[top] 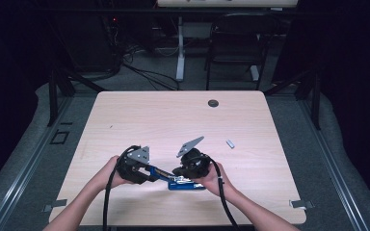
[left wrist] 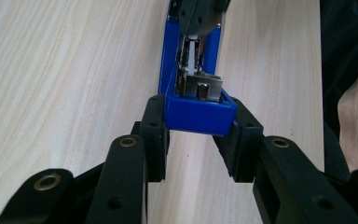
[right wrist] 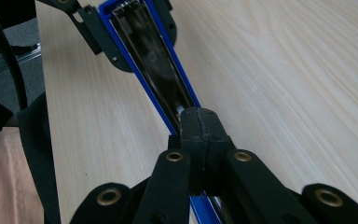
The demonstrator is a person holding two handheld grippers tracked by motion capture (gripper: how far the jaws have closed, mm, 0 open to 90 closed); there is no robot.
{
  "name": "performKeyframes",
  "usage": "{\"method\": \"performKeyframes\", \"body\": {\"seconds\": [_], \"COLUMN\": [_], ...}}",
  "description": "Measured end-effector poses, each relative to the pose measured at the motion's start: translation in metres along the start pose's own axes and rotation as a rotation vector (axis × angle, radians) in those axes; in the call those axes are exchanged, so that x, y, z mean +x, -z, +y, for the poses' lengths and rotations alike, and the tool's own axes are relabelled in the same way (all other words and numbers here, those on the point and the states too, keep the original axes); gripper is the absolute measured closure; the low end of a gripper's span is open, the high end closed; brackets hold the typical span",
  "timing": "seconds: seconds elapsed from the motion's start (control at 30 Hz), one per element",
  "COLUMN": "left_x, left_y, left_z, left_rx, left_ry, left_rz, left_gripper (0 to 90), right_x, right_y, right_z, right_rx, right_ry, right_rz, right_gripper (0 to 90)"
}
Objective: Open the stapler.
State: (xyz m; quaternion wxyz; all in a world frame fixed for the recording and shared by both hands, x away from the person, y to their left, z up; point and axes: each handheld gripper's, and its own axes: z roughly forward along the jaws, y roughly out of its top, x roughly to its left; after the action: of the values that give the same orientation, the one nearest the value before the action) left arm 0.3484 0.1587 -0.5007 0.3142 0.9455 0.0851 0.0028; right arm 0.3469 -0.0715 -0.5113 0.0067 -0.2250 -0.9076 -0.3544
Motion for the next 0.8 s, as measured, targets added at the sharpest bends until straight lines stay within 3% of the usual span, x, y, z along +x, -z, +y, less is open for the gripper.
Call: {"method": "performKeyframes", "body": {"seconds": [0.27, 0.6, 0.8], "left_x": [0.0, 0.0, 0.002], "left_y": [-0.001, -0.001, 0.0], "left_z": [-0.001, 0.001, 0.002], "left_rx": [0.005, 0.012, 0.008], "left_ry": [0.001, 0.001, 0.021], "left_rz": [0.007, 0.016, 0.026], "left_gripper": [65.7, 64.5, 56.1], "right_x": [0.005, 0.004, 0.004], "right_y": [-0.017, -0.019, -0.019], "right_z": [0.007, 0.005, 0.005], "right_rx": [0.036, 0.054, 0.053], "right_ry": [0.016, 0.02, 0.02], "right_rz": [0.018, 0.013, 0.015], "right_gripper": [90.0, 90.0, 90.0]}}
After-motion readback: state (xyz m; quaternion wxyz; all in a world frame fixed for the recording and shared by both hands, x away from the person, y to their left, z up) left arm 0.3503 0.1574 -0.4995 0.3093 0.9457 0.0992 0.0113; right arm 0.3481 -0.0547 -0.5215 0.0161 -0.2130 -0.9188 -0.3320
